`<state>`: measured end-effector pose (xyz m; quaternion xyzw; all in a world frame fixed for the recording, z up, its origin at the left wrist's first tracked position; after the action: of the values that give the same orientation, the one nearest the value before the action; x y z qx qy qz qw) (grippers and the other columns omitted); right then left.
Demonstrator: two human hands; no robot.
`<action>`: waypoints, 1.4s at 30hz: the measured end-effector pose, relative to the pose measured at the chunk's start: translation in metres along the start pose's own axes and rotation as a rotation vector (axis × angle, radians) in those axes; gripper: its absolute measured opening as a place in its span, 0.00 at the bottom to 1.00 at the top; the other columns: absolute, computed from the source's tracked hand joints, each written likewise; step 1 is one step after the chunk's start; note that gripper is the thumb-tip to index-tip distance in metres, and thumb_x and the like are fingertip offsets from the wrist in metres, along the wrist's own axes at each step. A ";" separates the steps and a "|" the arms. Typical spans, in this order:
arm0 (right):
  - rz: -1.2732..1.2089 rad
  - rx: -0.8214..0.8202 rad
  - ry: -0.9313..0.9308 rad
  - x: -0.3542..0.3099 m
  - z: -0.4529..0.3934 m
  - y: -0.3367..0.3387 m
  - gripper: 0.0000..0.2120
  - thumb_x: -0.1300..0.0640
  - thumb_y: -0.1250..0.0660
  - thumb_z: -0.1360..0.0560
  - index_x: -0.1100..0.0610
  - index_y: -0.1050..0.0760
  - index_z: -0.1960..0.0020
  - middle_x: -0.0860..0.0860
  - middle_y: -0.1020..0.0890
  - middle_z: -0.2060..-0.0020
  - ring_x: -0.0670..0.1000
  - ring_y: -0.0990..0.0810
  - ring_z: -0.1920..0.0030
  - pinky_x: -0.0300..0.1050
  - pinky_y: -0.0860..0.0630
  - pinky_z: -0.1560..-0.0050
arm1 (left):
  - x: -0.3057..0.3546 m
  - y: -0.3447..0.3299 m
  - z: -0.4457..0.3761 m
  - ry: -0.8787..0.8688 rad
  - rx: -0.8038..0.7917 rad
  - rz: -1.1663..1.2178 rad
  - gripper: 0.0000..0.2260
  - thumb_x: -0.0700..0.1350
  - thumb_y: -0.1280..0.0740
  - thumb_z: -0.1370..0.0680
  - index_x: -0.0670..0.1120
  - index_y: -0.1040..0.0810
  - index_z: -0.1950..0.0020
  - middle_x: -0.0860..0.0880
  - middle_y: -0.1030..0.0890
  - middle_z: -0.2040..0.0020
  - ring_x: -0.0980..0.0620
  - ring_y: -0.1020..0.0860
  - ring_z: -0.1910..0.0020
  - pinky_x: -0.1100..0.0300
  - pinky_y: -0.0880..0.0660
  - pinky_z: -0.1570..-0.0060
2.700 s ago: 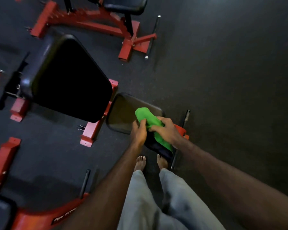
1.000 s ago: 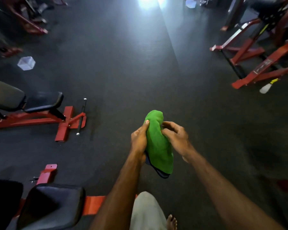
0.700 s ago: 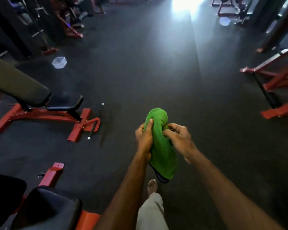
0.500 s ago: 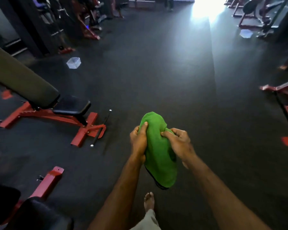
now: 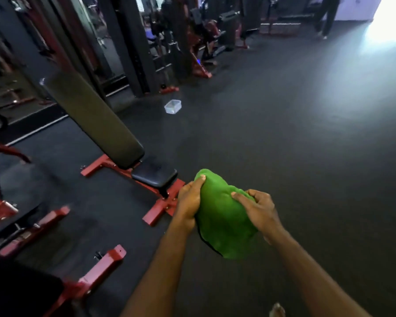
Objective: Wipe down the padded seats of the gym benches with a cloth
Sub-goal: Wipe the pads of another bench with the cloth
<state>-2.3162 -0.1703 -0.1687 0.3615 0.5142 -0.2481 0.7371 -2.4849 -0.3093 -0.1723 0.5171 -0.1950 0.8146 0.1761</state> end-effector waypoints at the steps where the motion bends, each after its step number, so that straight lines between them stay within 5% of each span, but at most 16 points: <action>1: 0.018 -0.013 0.001 -0.003 -0.015 -0.004 0.14 0.46 0.25 0.26 0.54 0.20 0.65 0.45 0.22 0.73 0.48 0.22 0.67 0.45 0.29 0.65 | 0.007 0.001 -0.008 -0.004 0.024 0.017 0.13 0.48 0.29 0.20 0.39 0.17 0.43 0.44 0.14 0.51 0.51 0.16 0.56 0.60 0.18 0.59; 7: 0.109 -0.170 0.167 -0.056 -0.117 -0.047 0.04 0.56 0.27 0.26 0.47 0.18 0.56 0.43 0.17 0.61 0.44 0.19 0.58 0.41 0.25 0.58 | 0.033 0.009 -0.065 -0.035 0.207 0.090 0.11 0.48 0.30 0.19 0.40 0.18 0.44 0.41 0.14 0.49 0.48 0.16 0.53 0.54 0.18 0.53; 13: 0.254 -0.509 0.401 -0.105 -0.168 -0.136 0.19 0.53 0.24 0.32 0.45 0.20 0.41 0.40 0.18 0.51 0.40 0.20 0.50 0.35 0.25 0.48 | 0.043 0.044 -0.104 -0.027 0.431 0.142 0.11 0.50 0.28 0.21 0.42 0.18 0.48 0.41 0.13 0.52 0.42 0.15 0.49 0.43 0.18 0.45; 22: 0.112 -0.822 0.259 -0.123 -0.208 -0.273 0.11 0.62 0.25 0.27 0.54 0.19 0.46 0.51 0.14 0.54 0.47 0.15 0.56 0.38 0.20 0.57 | 0.066 0.138 -0.133 -0.068 0.597 0.260 0.18 0.50 0.25 0.23 0.36 0.20 0.44 0.35 0.15 0.48 0.45 0.17 0.55 0.50 0.18 0.53; 26: 0.105 -0.965 0.177 -0.135 -0.216 -0.336 0.14 0.55 0.26 0.28 0.54 0.18 0.43 0.53 0.14 0.51 0.49 0.15 0.51 0.36 0.21 0.56 | 0.074 0.191 -0.168 -0.060 0.612 0.303 0.15 0.50 0.27 0.22 0.38 0.17 0.44 0.38 0.14 0.50 0.46 0.15 0.56 0.53 0.17 0.58; 30: 0.280 -1.126 0.120 -0.139 -0.223 -0.404 0.14 0.49 0.28 0.31 0.61 0.16 0.56 0.60 0.13 0.55 0.56 0.15 0.53 0.49 0.22 0.51 | 0.088 0.250 -0.208 -0.017 0.638 0.330 0.11 0.50 0.28 0.21 0.43 0.17 0.45 0.43 0.13 0.54 0.48 0.14 0.58 0.57 0.19 0.64; 35: 0.175 -0.996 0.067 -0.155 -0.250 -0.464 0.06 0.57 0.25 0.30 0.56 0.18 0.65 0.52 0.17 0.68 0.48 0.20 0.66 0.39 0.26 0.64 | 0.107 0.313 -0.260 0.028 0.568 0.146 0.15 0.51 0.25 0.23 0.41 0.18 0.44 0.44 0.13 0.50 0.46 0.15 0.50 0.54 0.18 0.52; 39: -0.114 -0.814 -0.107 -0.144 -0.280 -0.494 0.17 0.53 0.26 0.41 0.64 0.16 0.56 0.58 0.15 0.61 0.55 0.18 0.58 0.51 0.24 0.53 | 0.100 0.336 -0.306 0.158 0.363 -0.088 0.12 0.52 0.24 0.25 0.44 0.13 0.50 0.44 0.12 0.53 0.43 0.15 0.47 0.50 0.19 0.45; 42: -0.024 -0.897 -0.211 -0.125 -0.293 -0.508 0.20 0.51 0.22 0.36 0.62 0.14 0.49 0.62 0.13 0.52 0.61 0.14 0.50 0.55 0.20 0.47 | 0.097 0.345 -0.344 0.206 0.289 -0.111 0.14 0.55 0.24 0.25 0.43 0.12 0.52 0.41 0.13 0.54 0.42 0.14 0.49 0.45 0.19 0.44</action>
<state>-2.9038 -0.2532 -0.2544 -0.0265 0.4974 -0.0451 0.8660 -2.9591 -0.4265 -0.2647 0.4609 -0.0281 0.8717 0.1638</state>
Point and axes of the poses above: each hand's wrist, its own z-axis away from the middle knuckle, its own y-axis out of the back of the hand, x = y × z, the point moved 10 cm from there along -z, towards the middle knuckle
